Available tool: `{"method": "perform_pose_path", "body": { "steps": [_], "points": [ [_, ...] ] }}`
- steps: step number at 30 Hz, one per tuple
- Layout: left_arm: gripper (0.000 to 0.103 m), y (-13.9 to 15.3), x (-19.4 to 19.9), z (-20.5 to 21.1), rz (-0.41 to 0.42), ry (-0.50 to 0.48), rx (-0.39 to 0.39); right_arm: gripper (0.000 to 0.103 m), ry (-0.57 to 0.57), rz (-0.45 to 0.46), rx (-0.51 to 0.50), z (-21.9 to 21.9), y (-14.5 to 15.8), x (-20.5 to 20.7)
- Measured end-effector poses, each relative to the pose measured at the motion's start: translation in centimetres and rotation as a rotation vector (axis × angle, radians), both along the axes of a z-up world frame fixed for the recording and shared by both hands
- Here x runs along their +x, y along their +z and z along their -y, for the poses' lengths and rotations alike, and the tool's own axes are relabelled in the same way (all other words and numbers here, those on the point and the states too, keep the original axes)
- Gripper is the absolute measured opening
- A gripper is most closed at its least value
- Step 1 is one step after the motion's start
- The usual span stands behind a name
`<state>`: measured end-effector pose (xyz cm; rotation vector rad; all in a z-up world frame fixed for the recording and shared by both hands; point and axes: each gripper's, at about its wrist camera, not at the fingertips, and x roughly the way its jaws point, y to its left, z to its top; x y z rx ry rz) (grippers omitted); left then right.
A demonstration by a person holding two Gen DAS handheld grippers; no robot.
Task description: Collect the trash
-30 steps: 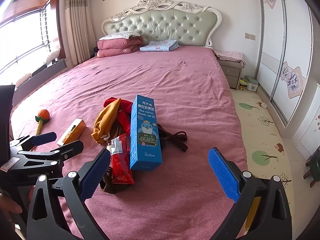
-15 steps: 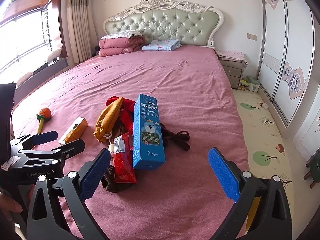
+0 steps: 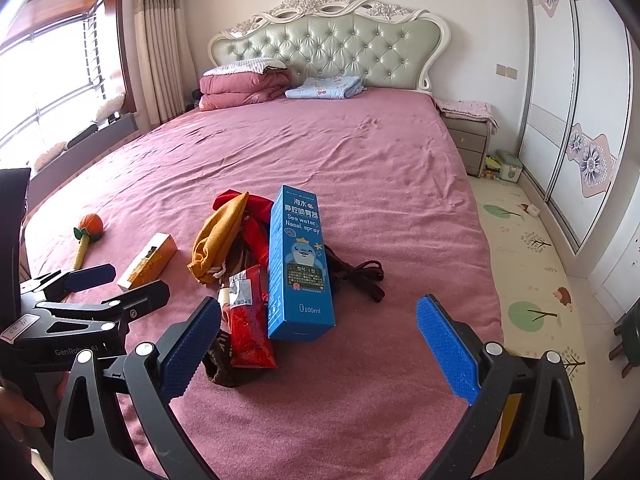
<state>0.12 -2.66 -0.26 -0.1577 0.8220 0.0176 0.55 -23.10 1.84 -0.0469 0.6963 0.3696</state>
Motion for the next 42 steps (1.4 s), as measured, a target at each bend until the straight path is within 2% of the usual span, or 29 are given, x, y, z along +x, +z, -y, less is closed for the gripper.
{"method": "perform_pose_path", "body": {
  "steps": [15,23,33,39,41,42],
  "points": [
    [0.099,-1.3,1.3,-0.3,-0.04,0.028,-0.025,0.094,0.055,-0.062,0.001,-0.6,-1.6,2.8],
    [0.099,-2.3,2.6,-0.2,-0.074,0.046,-0.034,0.084,0.105,-0.143,0.011,-1.0,-3.7,5.2],
    [0.099,-3.4,4.0,0.3,-0.112,0.043,-0.03,0.079,0.122,-0.258,0.072,-0.8,-6.4,8.0],
    [0.099,-3.6,4.6,0.5,-0.122,0.049,-0.03,0.066,0.155,-0.329,0.12,-1.2,-7.5,9.4],
    [0.099,-3.6,4.8,0.6,-0.127,0.049,-0.03,0.049,0.193,-0.358,0.146,-1.4,-7.8,9.6],
    [0.099,-3.6,4.8,0.6,-0.127,0.049,-0.03,0.049,0.207,-0.364,0.151,-1.5,-7.8,9.6]
  ]
}}
